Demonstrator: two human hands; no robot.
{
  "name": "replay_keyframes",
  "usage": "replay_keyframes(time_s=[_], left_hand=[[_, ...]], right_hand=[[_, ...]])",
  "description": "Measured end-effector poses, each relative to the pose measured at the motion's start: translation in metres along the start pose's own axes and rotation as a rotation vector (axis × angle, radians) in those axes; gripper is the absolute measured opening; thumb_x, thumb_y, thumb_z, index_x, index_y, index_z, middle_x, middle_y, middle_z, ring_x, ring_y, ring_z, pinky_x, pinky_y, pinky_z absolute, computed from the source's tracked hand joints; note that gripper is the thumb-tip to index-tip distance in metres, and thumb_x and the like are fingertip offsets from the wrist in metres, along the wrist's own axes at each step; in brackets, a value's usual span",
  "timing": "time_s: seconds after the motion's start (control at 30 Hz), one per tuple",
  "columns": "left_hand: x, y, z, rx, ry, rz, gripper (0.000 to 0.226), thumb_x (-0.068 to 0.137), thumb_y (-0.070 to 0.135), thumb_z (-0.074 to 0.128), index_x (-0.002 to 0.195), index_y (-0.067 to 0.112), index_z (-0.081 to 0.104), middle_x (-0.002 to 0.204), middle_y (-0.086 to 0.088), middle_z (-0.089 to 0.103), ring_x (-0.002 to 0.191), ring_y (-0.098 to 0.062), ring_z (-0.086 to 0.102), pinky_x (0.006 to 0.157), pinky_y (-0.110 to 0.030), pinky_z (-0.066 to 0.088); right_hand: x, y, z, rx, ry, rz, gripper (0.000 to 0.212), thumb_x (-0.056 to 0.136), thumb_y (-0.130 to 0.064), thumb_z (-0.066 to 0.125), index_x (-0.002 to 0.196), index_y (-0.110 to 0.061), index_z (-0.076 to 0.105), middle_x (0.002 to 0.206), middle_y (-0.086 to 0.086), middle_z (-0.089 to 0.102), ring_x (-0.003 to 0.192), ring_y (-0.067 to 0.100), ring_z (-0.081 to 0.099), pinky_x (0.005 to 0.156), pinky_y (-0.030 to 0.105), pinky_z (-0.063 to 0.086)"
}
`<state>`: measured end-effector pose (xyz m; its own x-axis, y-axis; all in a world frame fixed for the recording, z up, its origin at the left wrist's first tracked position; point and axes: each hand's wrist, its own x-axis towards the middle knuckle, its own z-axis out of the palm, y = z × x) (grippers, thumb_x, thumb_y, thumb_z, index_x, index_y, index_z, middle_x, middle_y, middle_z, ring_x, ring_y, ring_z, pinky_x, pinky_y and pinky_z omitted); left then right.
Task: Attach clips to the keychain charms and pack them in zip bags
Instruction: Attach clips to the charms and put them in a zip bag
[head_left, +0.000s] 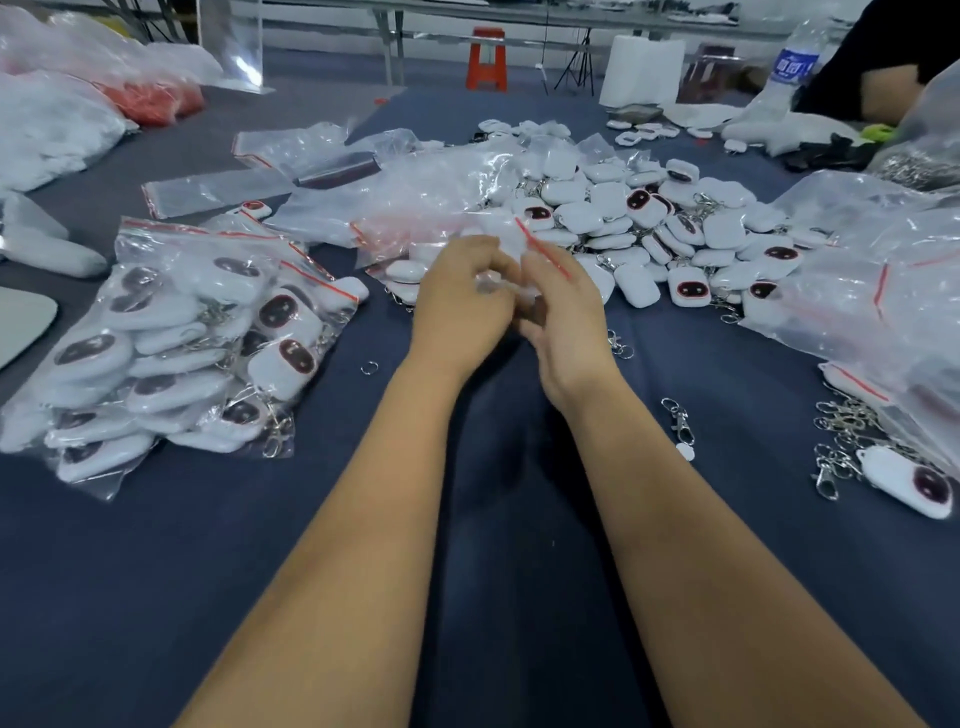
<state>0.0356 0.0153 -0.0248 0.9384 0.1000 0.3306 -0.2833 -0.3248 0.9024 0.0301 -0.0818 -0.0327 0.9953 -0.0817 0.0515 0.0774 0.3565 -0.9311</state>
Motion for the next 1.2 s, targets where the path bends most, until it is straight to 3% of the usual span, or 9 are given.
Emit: replay_keyframes(time_s=[0.17,0.27,0.4,0.53,0.73,0.8,0.93,1.07,1.2], left_hand=[[-0.016,0.011,0.019,-0.298,0.154,-0.185,0.018,0.090,0.010,0.053,0.084,0.010,0.070,0.091,-0.006,0.069,0.075,-0.007,0.060,0.070,-0.021,0.047],[-0.019,0.004,0.017,-0.250,0.190,-0.166,0.020,0.092,0.019,0.057,0.073,0.014,0.062,0.086,-0.012,0.064,0.079,-0.017,0.056,0.076,-0.033,0.047],[-0.017,0.001,0.009,-0.119,0.280,-0.205,0.025,0.087,0.022,0.057,0.062,0.026,0.055,0.064,0.011,0.057,0.063,-0.007,0.050,0.063,-0.026,0.040],[-0.018,0.002,0.005,-0.128,0.236,-0.240,0.024,0.083,0.016,0.058,0.060,0.023,0.059,0.051,0.016,0.054,0.051,-0.001,0.044,0.057,-0.023,0.037],[-0.019,0.006,0.002,-0.374,0.166,-0.270,0.019,0.088,0.009,0.064,0.070,0.014,0.067,0.065,0.004,0.065,0.065,-0.011,0.063,0.062,-0.024,0.051],[-0.018,0.006,0.003,-0.525,0.140,-0.310,0.020,0.090,0.005,0.063,0.071,0.010,0.063,0.067,-0.001,0.066,0.066,-0.012,0.066,0.061,-0.021,0.052],[-0.017,0.004,0.003,-0.656,0.149,-0.325,0.023,0.091,0.003,0.062,0.070,0.008,0.054,0.076,-0.012,0.065,0.073,-0.018,0.066,0.069,-0.022,0.055],[-0.017,0.002,0.002,-0.644,0.172,-0.296,0.024,0.087,-0.003,0.068,0.071,0.009,0.055,0.066,-0.005,0.063,0.065,-0.015,0.062,0.068,-0.023,0.055],[-0.017,0.003,0.001,-0.629,0.108,-0.286,0.011,0.085,-0.003,0.070,0.095,0.001,0.066,0.074,-0.006,0.069,0.070,-0.017,0.065,0.076,-0.030,0.057]], right_hand=[[-0.006,0.001,-0.003,-0.211,0.147,-0.092,0.022,0.092,0.003,0.055,0.108,-0.003,0.067,0.107,0.021,0.071,0.104,0.036,0.067,0.097,0.050,0.053],[-0.011,0.000,-0.001,-0.262,0.098,-0.124,0.015,0.088,0.002,0.062,0.097,-0.005,0.072,0.094,0.014,0.074,0.093,0.027,0.070,0.090,0.041,0.057],[-0.017,-0.003,0.000,-0.329,-0.004,-0.155,0.018,0.083,0.003,0.063,0.079,-0.012,0.071,0.079,0.005,0.072,0.079,0.015,0.067,0.079,0.031,0.058],[-0.021,-0.005,-0.004,-0.375,0.002,-0.195,0.022,0.086,0.007,0.061,0.092,-0.014,0.067,0.086,0.000,0.070,0.078,0.003,0.067,0.074,0.015,0.053],[-0.018,-0.006,-0.010,-0.395,0.131,-0.185,0.013,0.088,-0.008,0.068,0.101,-0.011,0.067,0.095,0.011,0.073,0.091,0.023,0.070,0.089,0.039,0.056],[-0.017,-0.005,-0.011,-0.390,0.151,-0.185,0.003,0.089,-0.012,0.068,0.092,-0.011,0.068,0.085,0.003,0.072,0.081,0.013,0.070,0.082,0.031,0.057],[-0.016,-0.003,-0.012,-0.551,0.187,-0.254,0.013,0.091,-0.021,0.067,0.078,-0.022,0.069,0.078,-0.015,0.068,0.076,-0.008,0.057,0.072,0.007,0.042],[-0.016,-0.002,-0.011,-0.748,0.242,-0.364,0.006,0.087,-0.025,0.071,0.092,-0.024,0.073,0.109,-0.006,0.055,0.108,0.007,0.048,0.088,0.006,0.035],[-0.021,-0.003,-0.009,-0.718,0.105,-0.425,0.015,0.083,-0.013,0.068,0.094,-0.021,0.075,0.090,-0.007,0.068,0.086,0.004,0.059,0.080,0.016,0.046]])
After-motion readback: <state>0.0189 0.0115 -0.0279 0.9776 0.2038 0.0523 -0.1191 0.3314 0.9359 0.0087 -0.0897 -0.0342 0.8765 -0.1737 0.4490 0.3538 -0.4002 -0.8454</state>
